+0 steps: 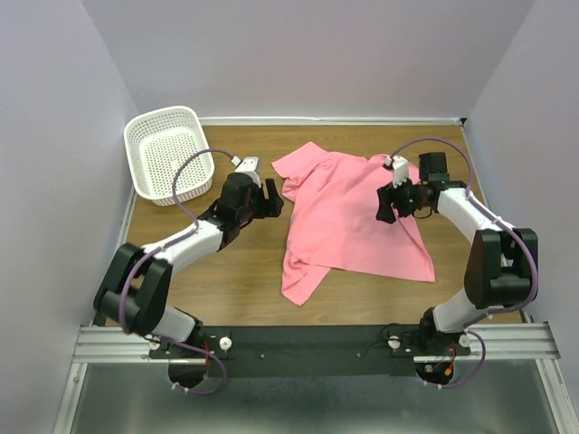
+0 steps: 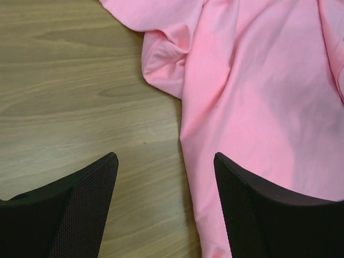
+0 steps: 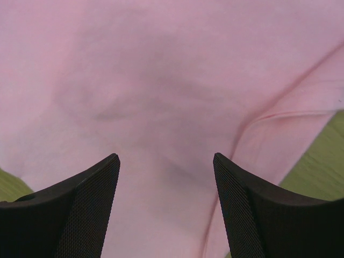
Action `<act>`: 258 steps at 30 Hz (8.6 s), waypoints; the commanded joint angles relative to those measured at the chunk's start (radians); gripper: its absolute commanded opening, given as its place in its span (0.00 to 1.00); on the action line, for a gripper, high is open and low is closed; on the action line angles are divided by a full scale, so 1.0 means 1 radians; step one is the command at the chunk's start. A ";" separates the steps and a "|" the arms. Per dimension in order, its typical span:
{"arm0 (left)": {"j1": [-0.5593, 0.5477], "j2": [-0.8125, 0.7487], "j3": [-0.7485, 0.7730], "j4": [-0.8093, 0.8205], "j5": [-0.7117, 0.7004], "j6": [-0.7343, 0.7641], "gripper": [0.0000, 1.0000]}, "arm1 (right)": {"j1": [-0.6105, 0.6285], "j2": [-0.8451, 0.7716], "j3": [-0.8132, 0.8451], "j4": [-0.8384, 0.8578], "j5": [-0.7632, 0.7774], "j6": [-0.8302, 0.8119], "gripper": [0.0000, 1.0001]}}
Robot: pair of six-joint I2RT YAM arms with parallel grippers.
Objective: Fold and stack the t-shirts
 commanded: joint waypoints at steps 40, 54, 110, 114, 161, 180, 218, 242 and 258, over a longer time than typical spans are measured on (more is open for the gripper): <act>0.115 0.441 0.654 -0.254 -0.076 0.189 0.00 | -0.230 0.199 0.141 0.170 0.292 0.236 0.01; 0.121 0.620 1.197 -0.549 -0.142 0.283 0.65 | -0.310 -0.203 -0.035 0.055 0.018 -0.152 0.90; 0.153 -0.478 -0.393 0.080 0.289 -0.238 0.77 | 0.506 0.074 0.118 -0.084 -0.130 -0.005 0.98; 0.152 -0.537 -0.425 0.086 0.284 -0.257 0.75 | 0.676 0.158 0.173 -0.070 -0.037 0.030 0.90; -0.192 0.469 0.133 0.528 0.199 -0.511 0.75 | 0.052 -0.205 -0.066 0.082 0.171 0.129 1.00; -0.173 0.641 0.352 0.494 0.219 -0.458 0.00 | -0.284 -0.099 -0.038 0.081 -0.027 0.225 0.94; -0.037 -0.290 0.746 -0.047 0.364 0.249 0.00 | -0.267 -0.409 0.848 -0.018 -0.146 0.494 0.01; -0.035 -0.518 -0.340 0.300 0.306 -0.257 0.00 | -0.269 -0.602 -0.183 0.061 0.193 -0.004 0.00; 0.005 -0.158 0.342 0.165 0.353 -0.073 0.00 | -0.278 -0.373 0.220 0.091 0.091 0.164 0.01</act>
